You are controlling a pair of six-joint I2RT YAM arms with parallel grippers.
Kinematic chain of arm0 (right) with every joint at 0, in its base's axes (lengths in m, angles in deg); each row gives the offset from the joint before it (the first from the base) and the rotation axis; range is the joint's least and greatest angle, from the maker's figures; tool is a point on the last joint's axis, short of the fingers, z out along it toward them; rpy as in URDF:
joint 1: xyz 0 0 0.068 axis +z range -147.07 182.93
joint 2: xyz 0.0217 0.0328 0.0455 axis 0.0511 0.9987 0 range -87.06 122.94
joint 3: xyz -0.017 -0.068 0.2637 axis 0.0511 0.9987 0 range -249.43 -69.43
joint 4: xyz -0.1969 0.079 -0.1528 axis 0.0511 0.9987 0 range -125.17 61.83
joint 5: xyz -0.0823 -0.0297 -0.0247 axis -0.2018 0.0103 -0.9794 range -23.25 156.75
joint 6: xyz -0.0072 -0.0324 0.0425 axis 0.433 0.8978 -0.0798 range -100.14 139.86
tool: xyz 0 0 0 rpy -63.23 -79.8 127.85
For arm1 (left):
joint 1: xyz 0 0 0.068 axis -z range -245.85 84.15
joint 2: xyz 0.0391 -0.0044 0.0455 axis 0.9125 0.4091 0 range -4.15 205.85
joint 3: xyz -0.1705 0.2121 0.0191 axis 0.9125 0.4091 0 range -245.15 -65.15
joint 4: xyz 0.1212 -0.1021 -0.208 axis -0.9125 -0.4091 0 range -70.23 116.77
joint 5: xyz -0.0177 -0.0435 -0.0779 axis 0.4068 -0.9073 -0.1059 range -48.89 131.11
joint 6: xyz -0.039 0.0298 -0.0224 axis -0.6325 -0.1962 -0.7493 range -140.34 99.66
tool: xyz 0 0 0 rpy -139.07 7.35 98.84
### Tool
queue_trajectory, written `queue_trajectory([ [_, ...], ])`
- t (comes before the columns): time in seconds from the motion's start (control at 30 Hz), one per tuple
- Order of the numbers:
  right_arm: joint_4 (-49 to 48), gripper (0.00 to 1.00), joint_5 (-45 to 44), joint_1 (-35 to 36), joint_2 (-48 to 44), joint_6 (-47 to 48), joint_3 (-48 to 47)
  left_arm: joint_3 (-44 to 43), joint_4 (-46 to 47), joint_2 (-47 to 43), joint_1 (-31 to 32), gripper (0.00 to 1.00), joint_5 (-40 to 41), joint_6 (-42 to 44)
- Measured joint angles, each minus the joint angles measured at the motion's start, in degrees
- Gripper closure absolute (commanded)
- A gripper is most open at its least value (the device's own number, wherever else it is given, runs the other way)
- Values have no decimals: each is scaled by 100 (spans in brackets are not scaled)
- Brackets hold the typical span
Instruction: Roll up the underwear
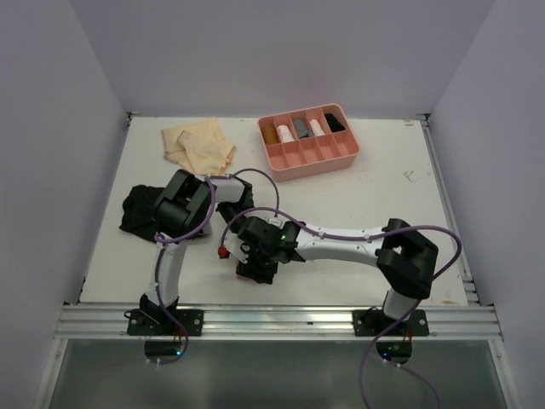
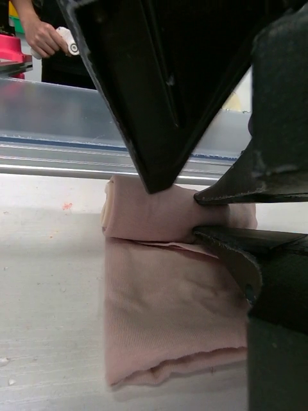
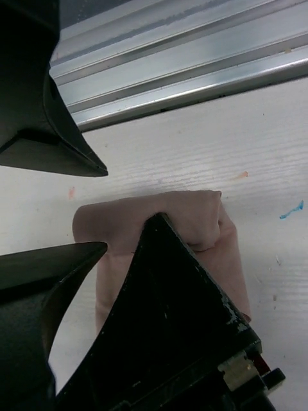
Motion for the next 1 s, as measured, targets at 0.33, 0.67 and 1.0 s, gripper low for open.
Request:
queue_trajectory([
  [0.33,-564,69,-216,17,450,63,107,-7,-46,55,-28,84,-26,-2],
  [0.67,-634,100,-61,31,479,81,107,-35,-74,-55,-87,73,70,2],
  [1.0,-1259,100,610,-166,514,-184,332,-1652,334,-597,-1495,61,494,157],
])
